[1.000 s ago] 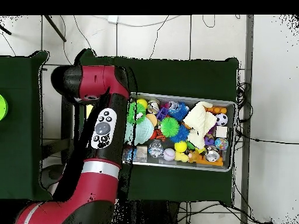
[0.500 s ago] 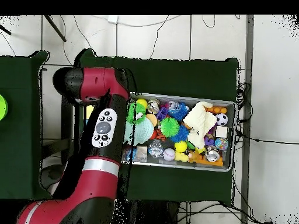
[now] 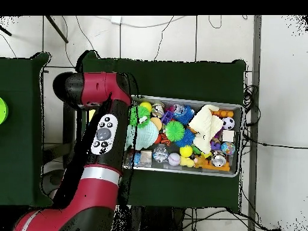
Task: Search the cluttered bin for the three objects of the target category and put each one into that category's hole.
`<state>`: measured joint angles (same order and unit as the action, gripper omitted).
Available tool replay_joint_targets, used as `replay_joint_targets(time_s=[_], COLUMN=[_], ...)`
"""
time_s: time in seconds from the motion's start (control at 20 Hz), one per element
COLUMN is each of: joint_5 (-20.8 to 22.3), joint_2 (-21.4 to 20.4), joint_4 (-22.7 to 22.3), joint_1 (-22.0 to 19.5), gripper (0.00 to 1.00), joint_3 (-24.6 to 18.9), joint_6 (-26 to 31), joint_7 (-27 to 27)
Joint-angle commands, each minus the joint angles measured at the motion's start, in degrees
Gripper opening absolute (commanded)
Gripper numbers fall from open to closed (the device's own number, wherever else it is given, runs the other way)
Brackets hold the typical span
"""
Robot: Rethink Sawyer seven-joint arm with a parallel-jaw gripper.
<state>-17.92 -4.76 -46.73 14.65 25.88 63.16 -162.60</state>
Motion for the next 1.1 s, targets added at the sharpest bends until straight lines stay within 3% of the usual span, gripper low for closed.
replay_joint_targets(time_s=[0.05,0.3,0.6,0.65,1.1], joint_5=[6.37,10.05,11.49,11.58,11.73], joint_2=[7.63,8.11,7.69,7.58,7.68], joint_4=[-10.25,-10.47,-11.28,-11.43,-10.84], joint_1=[0.71,2.14,2.03,1.96,1.82], gripper=[0.00,0.00,0.00,1.00,1.00], joint_3=[-3.78,-1.41,-1.97,-2.15,-2.53], joint_6=[-19.08,-21.64,-23.18,-23.39,-22.72], joint_7=[-5.15,-3.43,-3.42,-3.53,-3.55])
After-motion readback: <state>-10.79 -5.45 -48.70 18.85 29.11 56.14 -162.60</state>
